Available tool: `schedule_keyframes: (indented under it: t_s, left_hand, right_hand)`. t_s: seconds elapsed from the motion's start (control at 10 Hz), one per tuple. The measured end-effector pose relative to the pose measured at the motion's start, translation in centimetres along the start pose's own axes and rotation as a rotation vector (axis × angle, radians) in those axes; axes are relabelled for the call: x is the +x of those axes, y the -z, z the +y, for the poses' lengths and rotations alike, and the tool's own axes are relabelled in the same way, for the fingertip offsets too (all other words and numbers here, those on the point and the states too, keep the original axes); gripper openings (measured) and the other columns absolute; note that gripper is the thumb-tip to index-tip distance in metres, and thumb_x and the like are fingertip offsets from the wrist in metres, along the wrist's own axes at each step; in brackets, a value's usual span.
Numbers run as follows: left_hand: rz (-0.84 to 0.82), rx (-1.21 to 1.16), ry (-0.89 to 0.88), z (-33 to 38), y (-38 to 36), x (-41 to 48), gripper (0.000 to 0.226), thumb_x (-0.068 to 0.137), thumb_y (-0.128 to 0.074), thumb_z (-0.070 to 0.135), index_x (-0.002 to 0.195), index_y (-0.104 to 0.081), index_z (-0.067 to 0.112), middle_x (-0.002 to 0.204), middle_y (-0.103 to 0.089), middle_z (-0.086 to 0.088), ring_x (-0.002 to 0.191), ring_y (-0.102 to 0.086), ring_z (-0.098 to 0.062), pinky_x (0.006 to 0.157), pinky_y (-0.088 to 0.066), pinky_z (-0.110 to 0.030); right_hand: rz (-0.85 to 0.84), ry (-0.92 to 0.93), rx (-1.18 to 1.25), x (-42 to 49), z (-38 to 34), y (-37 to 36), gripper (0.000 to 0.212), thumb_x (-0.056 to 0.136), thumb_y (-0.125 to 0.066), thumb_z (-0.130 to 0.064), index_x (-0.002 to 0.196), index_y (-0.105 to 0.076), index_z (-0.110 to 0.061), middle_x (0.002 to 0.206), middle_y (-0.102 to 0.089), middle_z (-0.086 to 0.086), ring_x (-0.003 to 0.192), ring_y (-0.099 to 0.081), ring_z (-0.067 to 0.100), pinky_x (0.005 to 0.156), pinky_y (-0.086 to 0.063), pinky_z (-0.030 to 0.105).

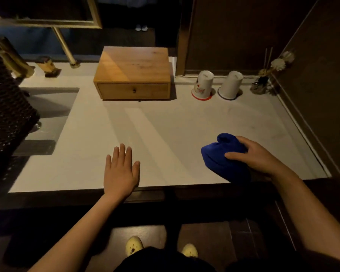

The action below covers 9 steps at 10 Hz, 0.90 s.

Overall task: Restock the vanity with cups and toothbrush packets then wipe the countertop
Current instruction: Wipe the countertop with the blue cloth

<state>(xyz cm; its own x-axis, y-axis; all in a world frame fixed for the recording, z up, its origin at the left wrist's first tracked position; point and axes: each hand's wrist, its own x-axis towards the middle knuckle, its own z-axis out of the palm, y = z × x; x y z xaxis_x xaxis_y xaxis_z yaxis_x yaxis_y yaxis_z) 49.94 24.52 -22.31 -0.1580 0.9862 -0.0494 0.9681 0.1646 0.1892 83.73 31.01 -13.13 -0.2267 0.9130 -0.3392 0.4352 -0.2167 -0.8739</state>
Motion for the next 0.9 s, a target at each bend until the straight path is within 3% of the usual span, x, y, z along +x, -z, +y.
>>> schedule_keyframes:
  t_s: [0.2,0.3,0.4,0.6,0.7,0.9]
  left_hand:
    - [-0.015,-0.034,0.007,1.1,0.6,0.2,0.05,0.094,-0.034,0.029,0.136,-0.031,0.002,0.148,-0.028,-0.02,0.135,-0.024,-0.036,0.107,-0.024,-0.05]
    - [-0.018,-0.033,-0.027,2.2,0.2,0.0,0.053,0.095,-0.032,0.032,0.139,-0.028,0.004,0.15,-0.026,-0.018,0.138,-0.02,-0.033,0.11,-0.021,-0.048]
    - [-0.01,0.0,-0.024,2.4,-0.2,-0.1,0.055,0.095,-0.029,0.035,0.141,-0.025,0.006,0.152,-0.023,-0.017,0.14,-0.017,-0.032,0.111,-0.019,-0.047]
    - [-0.003,0.018,-0.014,2.3,-0.6,0.0,0.056,0.095,-0.026,0.037,0.142,-0.024,0.007,0.153,-0.021,-0.016,0.141,-0.015,-0.031,0.113,-0.018,-0.047]
    - [-0.011,0.013,0.003,2.3,-0.7,-0.3,0.057,0.095,-0.024,0.039,0.144,-0.021,0.008,0.155,-0.017,-0.014,0.143,-0.011,-0.03,0.115,-0.014,-0.046]
    - [0.0,-0.031,0.024,2.4,-0.6,-0.1,0.056,0.096,-0.025,0.038,0.144,-0.02,0.009,0.155,-0.016,-0.014,0.143,-0.01,-0.029,0.114,-0.011,-0.044]
  right_hand:
    - [0.132,-0.093,0.107,-0.9,2.3,5.5,0.026,0.082,-0.065,-0.012,0.105,-0.058,-0.023,0.106,-0.065,0.005,0.093,-0.063,0.021,0.07,-0.05,0.033]
    - [0.185,-0.158,0.143,-0.9,3.9,8.3,0.036,0.085,-0.061,-0.01,0.119,-0.052,-0.013,0.115,-0.06,0.011,0.094,-0.06,0.022,0.074,-0.048,0.034]
    - [0.268,-0.233,0.041,-0.7,5.7,11.2,0.04,0.085,-0.062,-0.012,0.123,-0.049,-0.007,0.119,-0.055,0.015,0.101,-0.055,0.028,0.085,-0.045,0.041]
    - [0.461,-0.381,-0.271,0.0,9.2,14.3,0.052,0.085,-0.063,-0.019,0.126,-0.042,0.005,0.125,-0.051,0.03,0.11,-0.052,0.043,0.083,-0.042,0.043]
    - [0.526,-0.385,-0.488,-0.1,10.0,14.0,0.06,0.081,-0.069,-0.023,0.126,-0.043,0.008,0.124,-0.05,0.033,0.111,-0.05,0.046,0.089,-0.044,0.05]
    - [0.696,-0.164,-0.686,-1.0,8.2,12.1,0.051,0.086,-0.061,-0.024,0.129,-0.044,-0.002,0.134,-0.043,0.026,0.125,-0.032,0.043,0.099,-0.033,0.052]
